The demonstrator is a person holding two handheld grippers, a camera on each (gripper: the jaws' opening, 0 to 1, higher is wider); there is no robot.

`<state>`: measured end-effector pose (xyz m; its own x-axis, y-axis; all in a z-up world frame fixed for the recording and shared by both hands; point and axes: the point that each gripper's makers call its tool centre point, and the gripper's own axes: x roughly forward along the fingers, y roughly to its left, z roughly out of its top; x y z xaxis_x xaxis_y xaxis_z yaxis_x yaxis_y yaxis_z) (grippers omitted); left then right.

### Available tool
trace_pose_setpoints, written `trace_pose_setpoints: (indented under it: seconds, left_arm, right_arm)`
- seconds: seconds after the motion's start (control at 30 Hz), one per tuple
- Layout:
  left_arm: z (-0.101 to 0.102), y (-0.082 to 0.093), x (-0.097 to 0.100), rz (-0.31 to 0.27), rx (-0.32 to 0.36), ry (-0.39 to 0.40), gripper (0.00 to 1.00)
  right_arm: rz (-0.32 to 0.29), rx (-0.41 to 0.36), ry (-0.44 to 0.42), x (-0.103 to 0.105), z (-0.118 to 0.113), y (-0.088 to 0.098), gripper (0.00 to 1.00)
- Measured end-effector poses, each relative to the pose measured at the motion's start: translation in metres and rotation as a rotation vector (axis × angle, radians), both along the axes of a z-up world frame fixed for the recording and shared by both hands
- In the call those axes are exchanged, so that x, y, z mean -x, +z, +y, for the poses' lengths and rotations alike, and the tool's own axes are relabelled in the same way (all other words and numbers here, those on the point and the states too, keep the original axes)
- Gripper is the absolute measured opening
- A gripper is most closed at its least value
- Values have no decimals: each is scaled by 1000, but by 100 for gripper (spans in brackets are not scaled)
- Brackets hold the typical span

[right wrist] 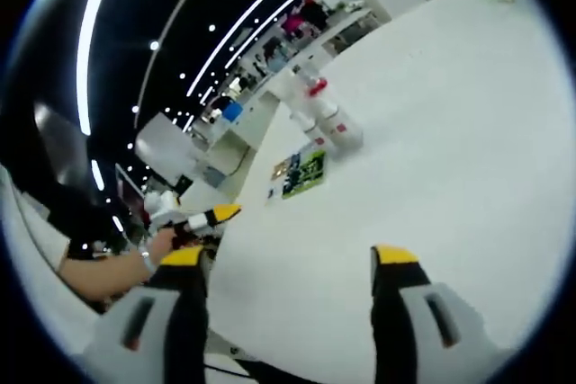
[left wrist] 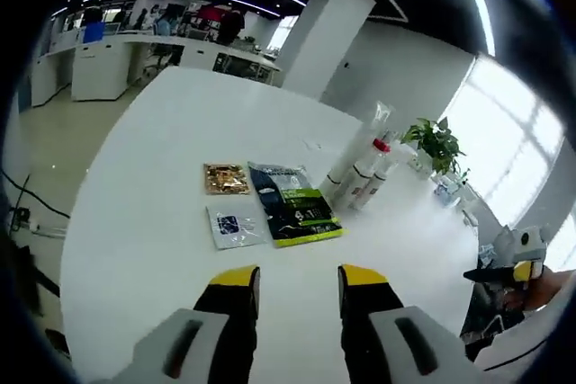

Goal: Arrange the skincare products in the storage area until every visible bottle or jar stands upright without overlapping.

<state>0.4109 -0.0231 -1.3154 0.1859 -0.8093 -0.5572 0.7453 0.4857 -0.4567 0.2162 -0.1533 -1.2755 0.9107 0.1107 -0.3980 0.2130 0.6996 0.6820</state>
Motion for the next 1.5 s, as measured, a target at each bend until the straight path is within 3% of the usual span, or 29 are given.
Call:
trace_pose_setpoints:
  seconds: [0.23,0.37,0.63,1.03,1.3,1.5]
  left_arm:
    - [17,46,37,-39,46,30,41]
    - [24,75,56,-113,66,49,46]
    - [21,95,71,-182,80,88,55]
    - [-3,116,105,-294,158,103,62]
    - [-11,115,120,-328,164,110,69]
    - [-10,124,123,-345,169,106,73]
  right_arm:
    - [-85,-8,36,-26,-15,21,76]
    - [-137,60,49,-35,-27,42,78]
    - [-172,263,144,-31,-37,64,83]
    - [-236,445,188,9,-61,95,84]
    - [-294,494,89,42,-95,113,82]
    - [-333,527,40,58,-108,119,88]
